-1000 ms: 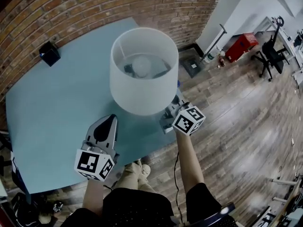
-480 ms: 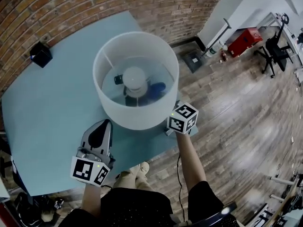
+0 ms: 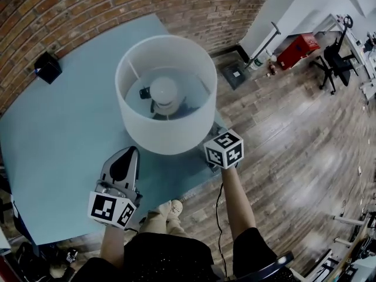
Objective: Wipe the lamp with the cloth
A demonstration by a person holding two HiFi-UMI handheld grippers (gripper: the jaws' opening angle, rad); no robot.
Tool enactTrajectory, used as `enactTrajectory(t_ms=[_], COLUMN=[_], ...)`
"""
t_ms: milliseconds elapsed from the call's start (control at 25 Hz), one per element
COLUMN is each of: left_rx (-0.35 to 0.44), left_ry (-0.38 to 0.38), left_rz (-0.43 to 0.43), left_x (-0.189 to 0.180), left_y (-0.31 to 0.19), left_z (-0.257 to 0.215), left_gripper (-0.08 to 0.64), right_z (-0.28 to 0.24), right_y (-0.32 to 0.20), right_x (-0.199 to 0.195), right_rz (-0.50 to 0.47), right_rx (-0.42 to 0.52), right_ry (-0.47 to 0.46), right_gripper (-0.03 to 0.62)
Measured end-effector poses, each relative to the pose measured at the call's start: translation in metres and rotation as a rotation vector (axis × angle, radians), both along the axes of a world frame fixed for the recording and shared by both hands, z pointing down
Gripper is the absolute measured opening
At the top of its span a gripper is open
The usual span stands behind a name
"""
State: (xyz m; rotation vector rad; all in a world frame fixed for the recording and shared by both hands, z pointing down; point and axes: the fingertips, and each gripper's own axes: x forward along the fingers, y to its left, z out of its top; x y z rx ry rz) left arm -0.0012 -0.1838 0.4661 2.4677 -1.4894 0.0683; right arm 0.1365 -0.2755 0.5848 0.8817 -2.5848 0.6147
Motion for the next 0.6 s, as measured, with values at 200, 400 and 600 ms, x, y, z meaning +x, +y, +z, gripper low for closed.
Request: enactTrajectory(t_ms=[200, 400, 600], left_rx=[0.011, 0.034, 0.111], left_ry=[0.011, -0.015, -0.068], left_rz=[0.002, 0.016, 0.073], left_x=[-0.004, -0.01, -0.003], left_y=[0.034, 0.081, 0.122], left_z=[-0.001, -0.016, -0.049], left_gripper=[0.008, 0.008, 0.008], right_z=[-0.019, -0.079, -0.163], right_y=[0.058, 0.142, 0.203], right_x=[0.07, 0.096, 0.068], right_rz=[0.332, 0.467, 0.423], right_rx=[0.091, 0.228, 0.374], right_ry=[0.012, -0.088, -0.199], right_gripper=[0.074, 0.075, 0.074])
